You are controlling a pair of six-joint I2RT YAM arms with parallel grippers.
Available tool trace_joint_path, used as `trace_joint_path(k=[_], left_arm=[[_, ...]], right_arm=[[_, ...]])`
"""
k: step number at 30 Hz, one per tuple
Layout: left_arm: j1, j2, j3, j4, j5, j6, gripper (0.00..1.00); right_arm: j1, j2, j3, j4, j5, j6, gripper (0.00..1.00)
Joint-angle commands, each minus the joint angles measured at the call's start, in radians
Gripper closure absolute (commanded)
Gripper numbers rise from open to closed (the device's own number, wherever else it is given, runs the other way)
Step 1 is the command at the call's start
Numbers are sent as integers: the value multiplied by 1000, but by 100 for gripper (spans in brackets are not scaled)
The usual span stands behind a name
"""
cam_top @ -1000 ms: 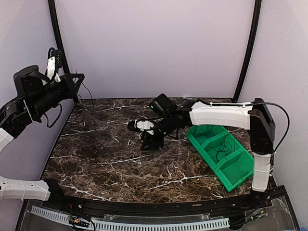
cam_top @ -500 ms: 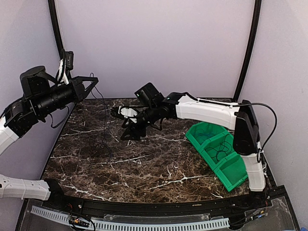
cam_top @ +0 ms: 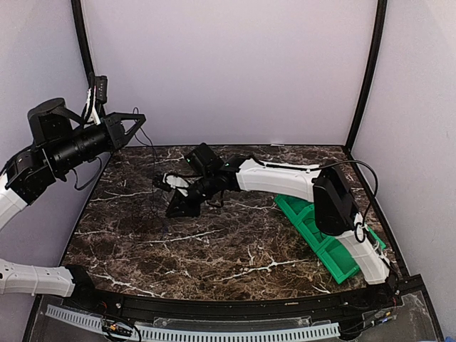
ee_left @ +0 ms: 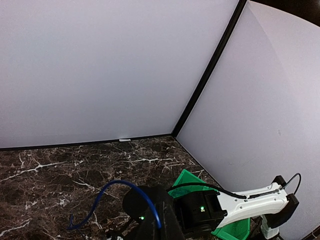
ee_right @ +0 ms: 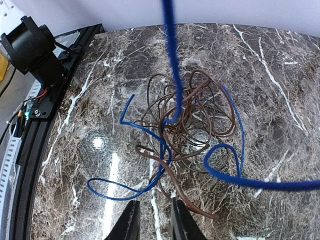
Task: Untangle the cables
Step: Untie one of the twisted cables from the tangled cable pile.
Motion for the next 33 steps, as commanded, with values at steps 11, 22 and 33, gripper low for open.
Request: trace_joint_path(k=[11, 22, 33], left_arm=[[3, -22, 32, -8, -4, -14, 100], [2, -12, 30, 0, 9, -21, 100], [2, -6, 46, -6, 17, -29, 100]], right_arm=[[-15, -26, -64, 92, 15, 88, 100], [-54, -62, -83, 117, 67, 91, 42], [-52, 93, 122, 88, -238, 130, 46]])
